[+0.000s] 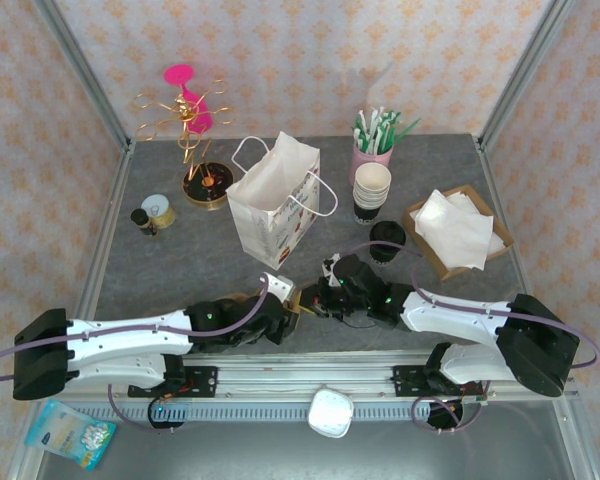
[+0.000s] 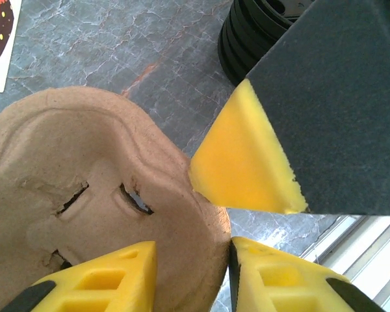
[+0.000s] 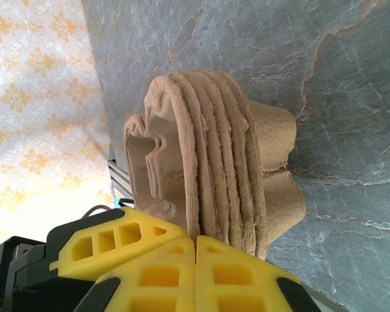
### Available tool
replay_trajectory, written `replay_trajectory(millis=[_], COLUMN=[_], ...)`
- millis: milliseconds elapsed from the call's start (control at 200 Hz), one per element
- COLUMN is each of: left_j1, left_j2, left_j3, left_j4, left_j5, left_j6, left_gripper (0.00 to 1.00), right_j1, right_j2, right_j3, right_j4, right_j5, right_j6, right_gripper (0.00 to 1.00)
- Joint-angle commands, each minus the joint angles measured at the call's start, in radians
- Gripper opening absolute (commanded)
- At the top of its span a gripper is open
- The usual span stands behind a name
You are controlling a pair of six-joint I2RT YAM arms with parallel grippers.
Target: Pack the takeout coffee
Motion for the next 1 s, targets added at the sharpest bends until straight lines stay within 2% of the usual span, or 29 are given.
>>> replay_trajectory(millis=[0, 75, 325, 430, 701, 906, 991], left_j1=[-0.004, -0.004, -0.005, -0.004, 0.006, 0.028, 0.041], left_j2=[0.01, 0.009, 0.025, 0.02, -0.002, -0.031, -0.048], left_j3=[0.03, 0.034, 0.034, 0.034, 0.034, 0.022, 0.013], left_j4=[0.014, 0.022, 0.014, 0.012, -0.001, -0.01, -0.001], left_j5=[-0.067, -0.078, -0.089, -0.099, -0.116, -0.102, -0.086], left_j6=[0.042, 0.048, 0.05, 0.044, 0.032, 0.015, 0.006], left_gripper=[0.3, 0.26, 0.23, 0.17, 0.15, 0.13, 0.13], right_j1=[0.004, 0.003, 0.004, 0.003, 0.002, 0.004, 0.003], right_j2=[0.0, 0.003, 0.001, 0.001, -0.019, -0.041, -0.046], right_j3=[0.03, 0.031, 0.035, 0.035, 0.04, 0.059, 0.048], right_j4=[0.025, 0.025, 0.014, 0.016, -0.035, -0.131, -0.139], right_j5=[0.002, 0.0, 0.005, 0.006, 0.044, 0.106, 0.11], right_j6=[-0.005, -0.005, -0.006, -0.006, -0.02, -0.044, -0.043], right_gripper=[0.0, 0.0, 0.0, 0.0, 0.01, 0.22, 0.27])
